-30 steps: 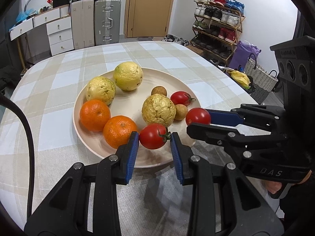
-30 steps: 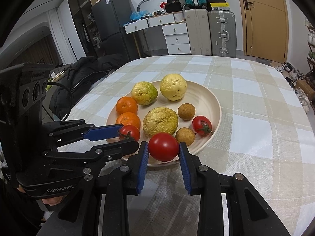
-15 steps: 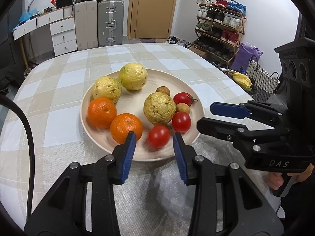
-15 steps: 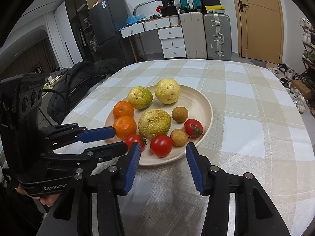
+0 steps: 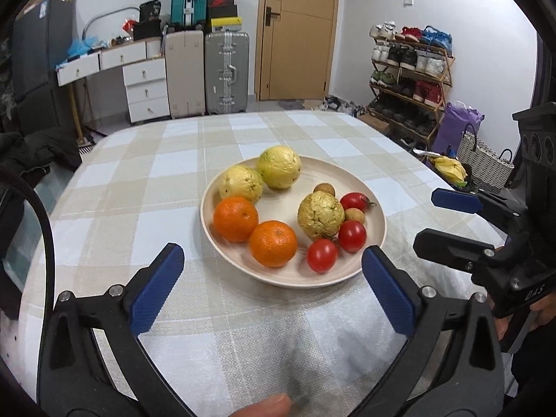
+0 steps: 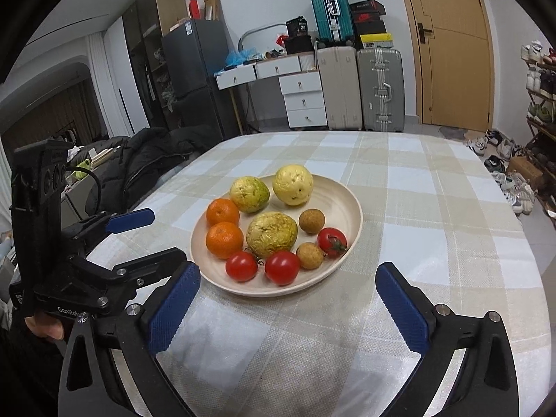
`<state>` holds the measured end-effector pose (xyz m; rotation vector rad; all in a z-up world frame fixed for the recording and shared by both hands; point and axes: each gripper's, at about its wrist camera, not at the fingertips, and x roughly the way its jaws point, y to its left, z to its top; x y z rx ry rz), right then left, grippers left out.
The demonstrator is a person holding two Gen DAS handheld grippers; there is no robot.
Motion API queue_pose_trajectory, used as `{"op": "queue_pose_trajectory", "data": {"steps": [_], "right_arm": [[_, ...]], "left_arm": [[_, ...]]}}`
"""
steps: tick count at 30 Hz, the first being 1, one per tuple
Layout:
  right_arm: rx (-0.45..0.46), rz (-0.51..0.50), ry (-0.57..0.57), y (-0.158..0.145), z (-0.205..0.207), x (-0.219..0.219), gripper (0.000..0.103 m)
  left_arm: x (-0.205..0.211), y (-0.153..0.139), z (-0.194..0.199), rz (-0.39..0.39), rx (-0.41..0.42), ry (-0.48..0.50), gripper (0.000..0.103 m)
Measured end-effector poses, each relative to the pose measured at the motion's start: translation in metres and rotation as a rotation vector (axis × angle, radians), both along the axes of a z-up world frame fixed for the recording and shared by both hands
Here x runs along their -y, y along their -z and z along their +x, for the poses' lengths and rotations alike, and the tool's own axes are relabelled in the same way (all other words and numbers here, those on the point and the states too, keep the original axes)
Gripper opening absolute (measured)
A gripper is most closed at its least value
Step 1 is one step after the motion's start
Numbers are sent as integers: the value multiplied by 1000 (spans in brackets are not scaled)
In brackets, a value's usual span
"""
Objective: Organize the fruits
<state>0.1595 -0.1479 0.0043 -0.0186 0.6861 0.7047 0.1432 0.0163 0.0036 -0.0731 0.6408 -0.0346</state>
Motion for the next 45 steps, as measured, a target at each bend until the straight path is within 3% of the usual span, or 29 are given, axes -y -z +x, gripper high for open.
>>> {"op": "queue_pose_trajectory", "data": {"steps": [7, 24, 45], "right_arm": [[67, 33, 5, -3, -11, 7, 103], [178, 100, 15, -8, -25, 17, 103], [208, 109, 20, -10, -32, 20, 103]], "left_arm": [[-1, -3, -13, 48, 46, -44, 102], [-9, -6, -29, 25, 133, -78, 102], [-3, -11, -38, 57, 176, -85, 102]]}}
